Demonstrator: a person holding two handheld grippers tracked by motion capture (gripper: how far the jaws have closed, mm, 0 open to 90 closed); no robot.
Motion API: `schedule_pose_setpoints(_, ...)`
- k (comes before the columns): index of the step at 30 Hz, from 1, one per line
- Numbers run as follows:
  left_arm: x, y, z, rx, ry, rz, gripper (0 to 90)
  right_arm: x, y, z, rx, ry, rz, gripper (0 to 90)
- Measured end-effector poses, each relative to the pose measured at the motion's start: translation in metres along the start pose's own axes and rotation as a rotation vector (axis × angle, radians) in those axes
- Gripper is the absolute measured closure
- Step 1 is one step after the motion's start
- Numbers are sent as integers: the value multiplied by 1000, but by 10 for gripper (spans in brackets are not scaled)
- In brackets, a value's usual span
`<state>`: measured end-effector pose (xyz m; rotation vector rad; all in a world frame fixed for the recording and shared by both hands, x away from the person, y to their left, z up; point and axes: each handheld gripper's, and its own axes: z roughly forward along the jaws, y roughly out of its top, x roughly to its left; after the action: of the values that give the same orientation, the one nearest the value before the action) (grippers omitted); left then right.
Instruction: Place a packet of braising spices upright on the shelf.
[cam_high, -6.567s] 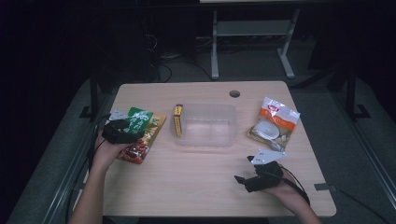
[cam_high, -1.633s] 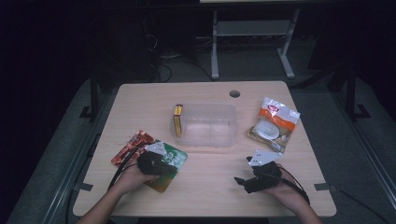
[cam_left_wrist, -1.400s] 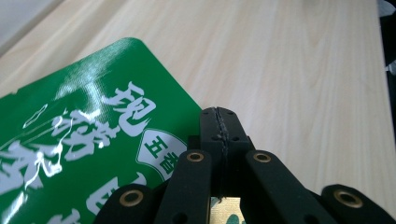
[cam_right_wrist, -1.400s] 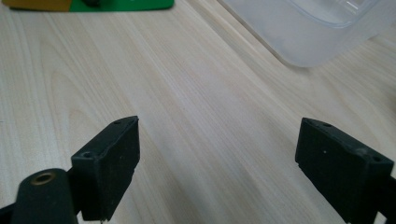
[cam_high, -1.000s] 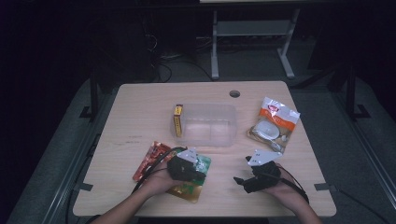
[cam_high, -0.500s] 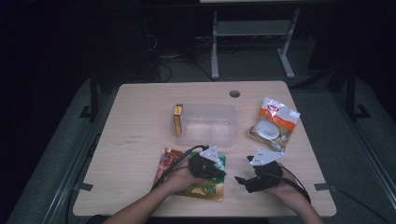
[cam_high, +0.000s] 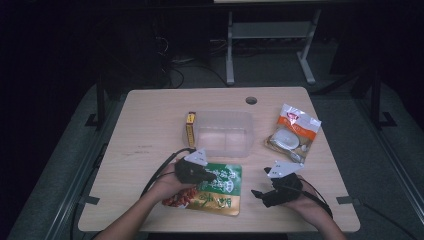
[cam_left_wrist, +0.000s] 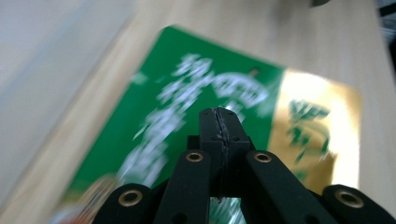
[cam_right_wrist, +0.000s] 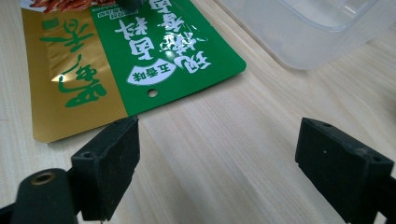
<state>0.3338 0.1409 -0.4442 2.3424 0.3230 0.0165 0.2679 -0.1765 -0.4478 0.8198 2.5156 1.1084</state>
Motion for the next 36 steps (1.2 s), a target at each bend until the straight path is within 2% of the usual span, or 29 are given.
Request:
schedule_pose_setpoints(2, 11, -13, -16, 4, 63, -19, 899, 1, 0, 0, 2, -1, 2, 136)
schedule_pose_setpoints(4, 22, -25, -26, 23, 98, -44, 899, 1, 0, 1, 3, 1, 3, 136)
schedule_pose_setpoints(5, 22, -25, -26, 23, 98, -44, 899, 1, 0, 1, 3, 1, 3, 136)
schedule_pose_setpoints(8, 38, -37, -33, 31, 141, -62, 899, 1, 1, 2, 9, 2, -2, 136)
schedule_pose_setpoints(11, 45, -40, -32, 28, 163, -56, 899, 1, 1, 3, 10, 2, -2, 136)
schedule_pose_setpoints(12, 51, -42, -28, 13, 186, -78, 899, 1, 1, 3, 12, 3, 6, 136)
schedule_pose_setpoints(13, 51, -42, -28, 13, 186, -78, 899, 1, 1, 3, 13, 4, 7, 136)
schedule_pose_setpoints(15, 56, -45, -24, 21, 170, -103, 899, 1, 1, 3, 13, 4, 6, 135)
schedule_pose_setpoints(18, 55, -45, -25, 38, 163, -97, 900, 1, 0, 2, 7, 4, 1, 136)
schedule_pose_setpoints(21, 51, -46, -27, 47, 149, -107, 900, 1, 0, 2, 9, 3, 3, 136)
schedule_pose_setpoints(23, 45, -47, -29, 45, 121, -130, 900, 1, 0, 2, 10, 4, 2, 136)
schedule_pose_setpoints(24, 43, -49, -30, 55, 116, -126, 900, 1, 0, 2, 10, 4, 3, 136)
schedule_pose_setpoints(29, 32, -54, -33, 38, 87, -149, 900, 1, 0, 2, 11, 2, 3, 136)
schedule_pose_setpoints(30, 24, -56, -36, 41, 71, -141, 900, 1, 0, 3, 15, 1, 4, 136)
schedule_pose_setpoints(32, 20, -58, -38, 38, 60, -129, 900, 2, 0, 3, 17, 3, 6, 136)
schedule_pose_setpoints(34, 19, -59, -42, 23, 74, -82, 898, 2, 0, 3, 18, 3, 3, 136)
schedule_pose_setpoints(35, 20, -59, -43, 14, 91, -67, 878, 2, 0, 3, 18, 4, 3, 136)
schedule_pose_setpoints(36, 22, -59, -44, 8, 96, -61, 780, 2, 0, 3, 18, 5, 3, 136)
